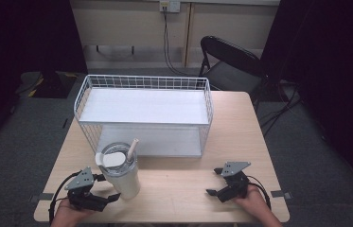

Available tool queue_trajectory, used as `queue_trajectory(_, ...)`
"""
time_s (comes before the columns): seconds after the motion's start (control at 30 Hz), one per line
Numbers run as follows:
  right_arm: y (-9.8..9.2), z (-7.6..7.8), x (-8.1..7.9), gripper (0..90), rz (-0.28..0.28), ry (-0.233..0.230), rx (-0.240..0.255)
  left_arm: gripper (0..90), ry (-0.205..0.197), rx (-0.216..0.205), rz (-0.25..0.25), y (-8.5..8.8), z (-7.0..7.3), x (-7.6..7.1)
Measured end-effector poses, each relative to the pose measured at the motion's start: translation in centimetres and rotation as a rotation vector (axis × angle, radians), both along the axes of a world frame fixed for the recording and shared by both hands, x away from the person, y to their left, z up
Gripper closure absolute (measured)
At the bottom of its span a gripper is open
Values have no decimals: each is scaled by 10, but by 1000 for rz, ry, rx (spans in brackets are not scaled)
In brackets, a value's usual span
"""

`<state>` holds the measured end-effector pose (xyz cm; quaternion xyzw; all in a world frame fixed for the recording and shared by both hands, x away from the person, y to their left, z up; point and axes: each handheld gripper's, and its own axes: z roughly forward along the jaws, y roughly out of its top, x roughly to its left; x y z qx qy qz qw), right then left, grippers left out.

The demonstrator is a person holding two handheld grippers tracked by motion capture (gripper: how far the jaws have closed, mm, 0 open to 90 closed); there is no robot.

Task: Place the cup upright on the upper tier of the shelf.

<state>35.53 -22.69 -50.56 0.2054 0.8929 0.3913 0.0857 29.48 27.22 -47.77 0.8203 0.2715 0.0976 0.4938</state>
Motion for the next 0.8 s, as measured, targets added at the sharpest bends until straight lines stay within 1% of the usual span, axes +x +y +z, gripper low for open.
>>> queue_trajectory(0.03, 0, 0, 0, 122, 0, 0, 0, 159, -8, -11, 2, 0, 1, -1)
queue_trajectory(0.07, 0, 0, 0, 122, 0, 0, 0, 158, -17, -44, 0, 1, 4, -2)
queue_trajectory(0.1, 0, 0, 0, 122, 0, 0, 0, 158, -17, -44, 0, 1, 4, -2)
queue_trajectory(0.17, 0, 0, 0, 122, 0, 0, 0, 158, -34, -74, 3, 1, 7, -2)
queue_trajectory(0.2, 0, 0, 0, 122, 0, 0, 0, 158, -46, -100, 3, 1, 9, -3)
queue_trajectory(0.27, 0, 0, 0, 122, 0, 0, 0, 157, -57, -114, 3, -1, 11, -3)
queue_trajectory(0.33, 0, 0, 0, 122, 0, 0, 0, 157, -75, -124, -7, -4, 14, -4)
queue_trajectory(0.4, 0, 0, 0, 122, 0, 0, 0, 143, -85, -133, 4, -8, 16, -4)
queue_trajectory(0.43, 0, 0, 0, 122, 0, 0, 0, 134, -88, -131, 1, -8, 16, -3)
queue_trajectory(0.5, 0, 0, 0, 122, 0, 0, 0, 133, -98, -156, 20, -10, 18, -2)
queue_trajectory(0.57, 0, 0, 0, 122, 0, 0, 0, 121, -116, -163, 26, -15, 19, 0)
queue_trajectory(0.6, 0, 0, 0, 122, 0, 0, 0, 101, -130, -166, 31, -19, 19, 2)
queue_trajectory(0.67, 0, 0, 0, 122, 0, 0, 0, 82, -133, -169, 33, -21, 19, 3)
queue_trajectory(0.7, 0, 0, 0, 122, 0, 0, 0, 82, -133, -189, 38, -23, 18, 4)
queue_trajectory(0.73, 0, 0, 0, 122, 0, 0, 0, 73, -132, -197, 39, -25, 18, 6)
queue_trajectory(0.8, 0, 0, 0, 122, 0, 0, 0, 63, -143, -199, 35, -28, 17, 9)
